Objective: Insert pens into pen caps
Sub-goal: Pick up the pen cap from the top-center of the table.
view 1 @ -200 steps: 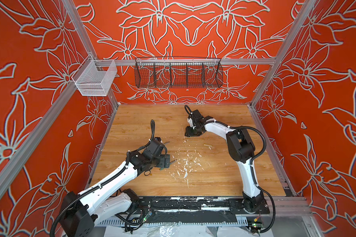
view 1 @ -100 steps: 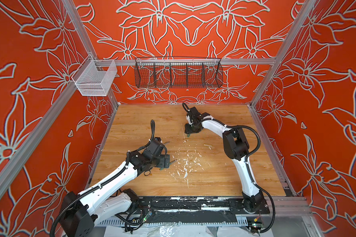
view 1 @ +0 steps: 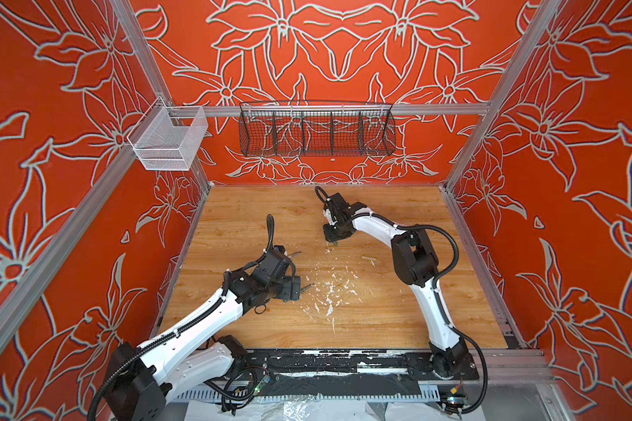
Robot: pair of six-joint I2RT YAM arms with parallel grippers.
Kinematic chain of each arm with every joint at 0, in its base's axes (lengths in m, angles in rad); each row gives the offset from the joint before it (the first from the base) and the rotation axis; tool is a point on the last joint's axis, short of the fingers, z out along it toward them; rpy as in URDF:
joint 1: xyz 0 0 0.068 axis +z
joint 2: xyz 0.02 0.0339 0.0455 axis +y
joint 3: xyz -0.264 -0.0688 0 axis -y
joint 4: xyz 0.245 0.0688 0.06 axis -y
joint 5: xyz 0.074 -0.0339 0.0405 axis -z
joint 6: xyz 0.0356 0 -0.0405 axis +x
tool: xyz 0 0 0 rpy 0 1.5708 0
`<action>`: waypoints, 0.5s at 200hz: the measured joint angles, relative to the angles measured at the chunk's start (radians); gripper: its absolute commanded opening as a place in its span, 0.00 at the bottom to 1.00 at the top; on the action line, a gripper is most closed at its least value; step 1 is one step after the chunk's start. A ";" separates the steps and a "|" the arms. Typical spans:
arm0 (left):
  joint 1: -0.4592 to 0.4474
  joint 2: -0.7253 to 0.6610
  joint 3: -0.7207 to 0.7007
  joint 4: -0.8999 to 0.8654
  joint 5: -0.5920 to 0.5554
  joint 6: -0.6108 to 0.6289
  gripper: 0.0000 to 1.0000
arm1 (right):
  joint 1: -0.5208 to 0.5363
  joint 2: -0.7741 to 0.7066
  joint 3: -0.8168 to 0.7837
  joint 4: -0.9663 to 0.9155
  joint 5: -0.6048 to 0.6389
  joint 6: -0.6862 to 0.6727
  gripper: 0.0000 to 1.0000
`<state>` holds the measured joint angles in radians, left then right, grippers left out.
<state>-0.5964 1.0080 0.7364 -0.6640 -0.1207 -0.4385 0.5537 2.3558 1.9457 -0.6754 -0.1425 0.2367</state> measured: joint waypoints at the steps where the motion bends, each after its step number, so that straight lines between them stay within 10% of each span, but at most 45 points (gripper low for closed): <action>1: 0.000 0.000 0.000 0.000 0.000 0.000 0.97 | 0.000 0.000 0.000 0.000 0.000 0.000 0.33; 100: 0.000 0.000 -0.015 0.008 0.024 0.000 0.97 | 0.056 0.053 0.123 -0.174 0.149 -0.160 0.31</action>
<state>-0.5964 1.0077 0.7212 -0.6559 -0.0967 -0.4389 0.6094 2.4088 2.0686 -0.8494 0.0063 0.0769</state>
